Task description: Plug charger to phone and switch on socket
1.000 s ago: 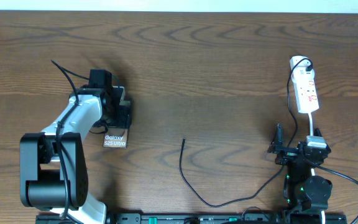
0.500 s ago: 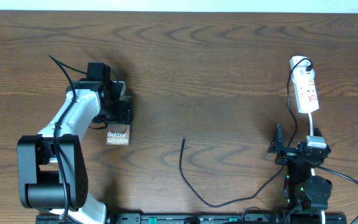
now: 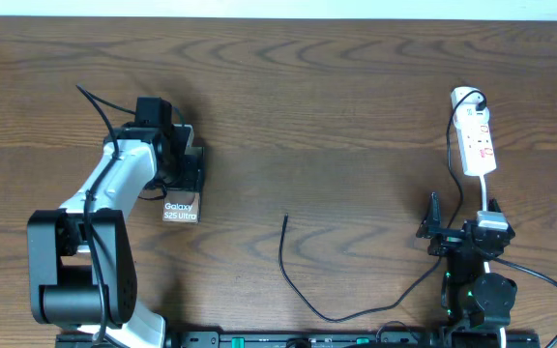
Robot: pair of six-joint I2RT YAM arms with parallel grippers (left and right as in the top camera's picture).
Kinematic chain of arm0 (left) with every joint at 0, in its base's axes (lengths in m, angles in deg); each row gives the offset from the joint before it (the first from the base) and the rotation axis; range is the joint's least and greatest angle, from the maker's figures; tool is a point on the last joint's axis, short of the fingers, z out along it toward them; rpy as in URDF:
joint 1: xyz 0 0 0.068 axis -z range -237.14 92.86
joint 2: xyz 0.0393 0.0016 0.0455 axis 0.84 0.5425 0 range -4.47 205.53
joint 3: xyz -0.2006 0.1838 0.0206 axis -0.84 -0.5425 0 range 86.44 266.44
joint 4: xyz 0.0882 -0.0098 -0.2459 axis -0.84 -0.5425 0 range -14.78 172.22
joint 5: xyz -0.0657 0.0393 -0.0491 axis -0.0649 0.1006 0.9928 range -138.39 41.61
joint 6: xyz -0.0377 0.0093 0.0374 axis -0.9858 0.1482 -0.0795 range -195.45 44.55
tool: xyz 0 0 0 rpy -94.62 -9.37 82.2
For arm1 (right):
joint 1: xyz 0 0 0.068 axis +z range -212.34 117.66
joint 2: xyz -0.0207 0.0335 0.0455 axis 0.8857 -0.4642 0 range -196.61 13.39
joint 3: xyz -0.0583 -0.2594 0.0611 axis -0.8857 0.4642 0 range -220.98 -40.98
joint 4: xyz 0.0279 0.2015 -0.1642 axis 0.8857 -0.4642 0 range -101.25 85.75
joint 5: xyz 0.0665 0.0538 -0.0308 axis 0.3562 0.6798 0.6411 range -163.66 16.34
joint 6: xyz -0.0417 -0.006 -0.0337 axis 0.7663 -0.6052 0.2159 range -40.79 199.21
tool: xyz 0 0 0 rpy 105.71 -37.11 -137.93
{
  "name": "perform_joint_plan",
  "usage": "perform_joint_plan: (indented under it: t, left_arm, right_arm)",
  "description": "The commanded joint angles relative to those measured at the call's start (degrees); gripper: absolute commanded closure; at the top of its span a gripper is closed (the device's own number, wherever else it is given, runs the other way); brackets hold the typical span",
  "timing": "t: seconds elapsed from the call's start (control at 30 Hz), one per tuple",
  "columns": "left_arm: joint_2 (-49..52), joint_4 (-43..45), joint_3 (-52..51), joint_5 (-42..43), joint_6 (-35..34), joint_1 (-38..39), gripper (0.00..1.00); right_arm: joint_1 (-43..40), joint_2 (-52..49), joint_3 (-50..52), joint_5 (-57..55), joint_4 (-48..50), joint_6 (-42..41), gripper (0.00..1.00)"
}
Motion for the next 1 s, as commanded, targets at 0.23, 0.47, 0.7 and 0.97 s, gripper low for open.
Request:
perform_joint_plan:
  t: [0.23, 0.47, 0.7, 0.97]
  left_arm:
    - [-1.4, 5.0, -6.7, -0.7, 0.3, 0.1, 0.85]
    - [-1.4, 6.0, -7.6, -0.7, 0.3, 0.1, 0.85]
    - [-1.4, 5.9, -7.8, -0.7, 0.3, 0.1, 0.24]
    - [-1.4, 5.9, -7.9, -0.7, 0.3, 0.1, 0.08]
  right_arm:
    - [0.6, 0.2, 0.1, -0.5, -0.2, -0.7, 0.01]
    - [0.6, 0.2, 0.1, -0.5, -0.2, -0.7, 0.01]
    - [0.6, 0.2, 0.1, -0.5, -0.2, -0.7, 0.01]
    - [0.6, 0.2, 0.1, -0.5, -0.2, -0.7, 0.01]
